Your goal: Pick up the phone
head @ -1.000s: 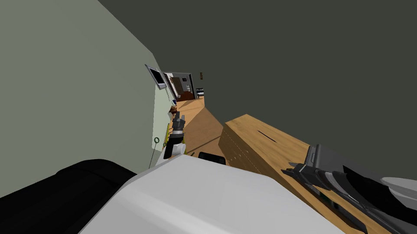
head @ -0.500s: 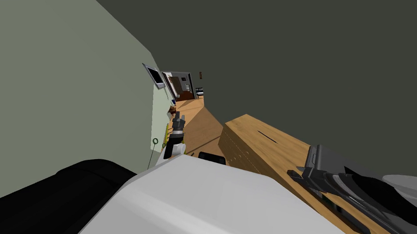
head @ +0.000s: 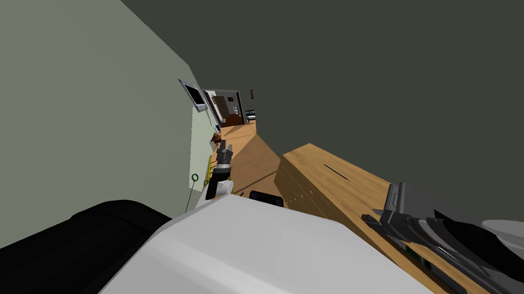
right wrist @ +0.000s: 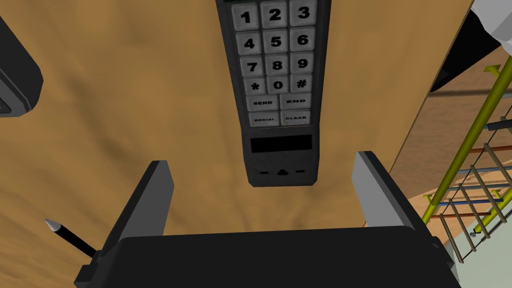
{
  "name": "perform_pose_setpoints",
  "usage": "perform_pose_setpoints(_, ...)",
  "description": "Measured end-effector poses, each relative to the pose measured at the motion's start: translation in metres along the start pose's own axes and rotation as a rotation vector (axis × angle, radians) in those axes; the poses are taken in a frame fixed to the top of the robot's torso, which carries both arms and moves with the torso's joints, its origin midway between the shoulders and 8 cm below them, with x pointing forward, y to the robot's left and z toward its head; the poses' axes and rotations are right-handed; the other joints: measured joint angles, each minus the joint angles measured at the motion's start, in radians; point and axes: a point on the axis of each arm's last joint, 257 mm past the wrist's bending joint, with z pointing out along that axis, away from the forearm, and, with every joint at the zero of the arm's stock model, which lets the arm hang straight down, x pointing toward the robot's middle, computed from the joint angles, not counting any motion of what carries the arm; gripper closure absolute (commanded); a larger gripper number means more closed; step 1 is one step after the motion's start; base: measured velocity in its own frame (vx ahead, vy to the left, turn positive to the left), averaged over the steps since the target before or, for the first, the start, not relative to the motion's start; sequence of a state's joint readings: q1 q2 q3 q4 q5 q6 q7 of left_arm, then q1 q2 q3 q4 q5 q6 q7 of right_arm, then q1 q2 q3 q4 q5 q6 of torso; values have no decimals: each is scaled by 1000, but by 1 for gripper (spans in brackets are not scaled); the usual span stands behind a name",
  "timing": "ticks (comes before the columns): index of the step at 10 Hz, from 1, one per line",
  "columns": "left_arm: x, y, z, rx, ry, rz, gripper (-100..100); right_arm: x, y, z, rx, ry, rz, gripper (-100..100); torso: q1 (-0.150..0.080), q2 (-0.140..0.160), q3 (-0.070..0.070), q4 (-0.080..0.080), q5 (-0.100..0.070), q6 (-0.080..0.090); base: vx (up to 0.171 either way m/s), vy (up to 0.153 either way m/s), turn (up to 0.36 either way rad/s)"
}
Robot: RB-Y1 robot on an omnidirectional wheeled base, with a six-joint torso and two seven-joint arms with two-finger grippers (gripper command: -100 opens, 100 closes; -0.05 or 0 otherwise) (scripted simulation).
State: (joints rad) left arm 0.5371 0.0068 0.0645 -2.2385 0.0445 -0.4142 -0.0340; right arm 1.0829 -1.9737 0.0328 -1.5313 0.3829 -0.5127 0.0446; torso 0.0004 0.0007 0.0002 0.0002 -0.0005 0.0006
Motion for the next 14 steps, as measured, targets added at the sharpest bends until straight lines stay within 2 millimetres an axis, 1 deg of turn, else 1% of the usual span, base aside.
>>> perform_pose_setpoints(1,0,0,0,0,0,0,0,2,1,0,-1,4,2,-100,0,1,0,0,0,0,2,-10,-84)
perform_pose_setpoints(3,0,0,0,0,0,0,0,26,2,-3,-13,85,-39,-100,-1,0,0,0,0,0,14,-3,-32)
perform_pose_setpoints(4,0,0,0,0,0,0,0,33,0,-4,-16,105,-48,-100,0,0,0,0,0,0,13,-7,-58)
perform_pose_setpoints(6,0,0,0,0,0,0,0,52,-1,-9,-33,157,-76,-100,-1,0,0,0,0,0,4,-14,-53)
perform_pose_setpoints(7,0,0,0,0,0,0,0,70,-3,-13,-50,200,-94,-100,-2,1,0,0,0,0,-11,-30,-24)
perform_pose_setpoints(9,0,0,0,0,0,0,0,74,1,-14,-66,224,-116,-100,-1,1,1,0,0,0,-5,-11,8)
perform_pose_setpoints(10,0,0,0,0,0,0,0,75,2,-14,-66,225,-115,0,-1,1,1,0,0,0,0,0,0)
perform_pose_setpoints(11,0,0,0,0,0,0,0,74,2,-14,-66,225,-115,-100,0,1,0,0,0,0,-2,-17,152)
perform_pose_setpoints(14,0,0,0,0,0,0,0,89,19,-7,-65,225,-80,-100,-3,1,0,0,-1,0,-2,-34,103)
